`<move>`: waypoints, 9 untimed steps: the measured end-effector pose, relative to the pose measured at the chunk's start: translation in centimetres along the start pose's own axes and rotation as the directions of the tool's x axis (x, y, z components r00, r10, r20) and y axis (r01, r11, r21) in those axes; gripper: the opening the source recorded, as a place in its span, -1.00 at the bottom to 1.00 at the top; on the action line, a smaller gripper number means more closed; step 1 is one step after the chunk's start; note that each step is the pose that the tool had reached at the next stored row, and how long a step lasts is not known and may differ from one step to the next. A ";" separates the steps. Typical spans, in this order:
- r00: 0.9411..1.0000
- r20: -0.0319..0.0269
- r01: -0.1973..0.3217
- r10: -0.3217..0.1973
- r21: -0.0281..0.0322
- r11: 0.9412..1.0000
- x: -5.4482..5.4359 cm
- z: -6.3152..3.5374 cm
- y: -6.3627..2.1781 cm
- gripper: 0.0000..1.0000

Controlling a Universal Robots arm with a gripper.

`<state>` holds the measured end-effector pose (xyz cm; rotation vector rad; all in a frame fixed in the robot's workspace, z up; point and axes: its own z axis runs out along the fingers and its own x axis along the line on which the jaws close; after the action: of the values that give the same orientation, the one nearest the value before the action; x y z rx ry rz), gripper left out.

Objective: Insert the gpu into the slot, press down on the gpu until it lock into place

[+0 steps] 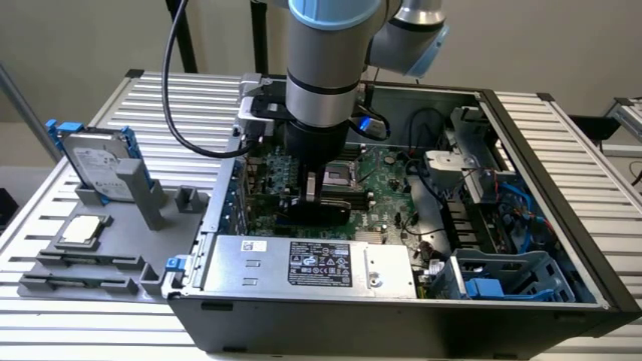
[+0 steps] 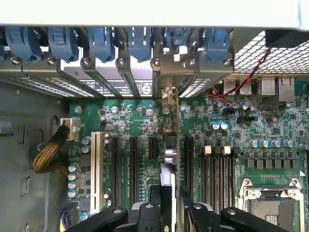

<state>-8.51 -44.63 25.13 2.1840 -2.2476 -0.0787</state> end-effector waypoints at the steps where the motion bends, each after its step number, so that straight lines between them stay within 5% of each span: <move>1: 1.000 0.003 0.000 0.000 0.000 1.000 0.0 0.08 0.01 -0.47; 6: 1.000 0.000 0.000 0.000 -0.003 1.000 0.0 -0.19 0.01 -0.33; 9: 1.000 0.000 0.000 0.000 -0.008 1.000 0.0 -1.20 0.05 -0.33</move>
<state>-8.51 -44.62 26.33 2.1799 -2.2438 -0.0873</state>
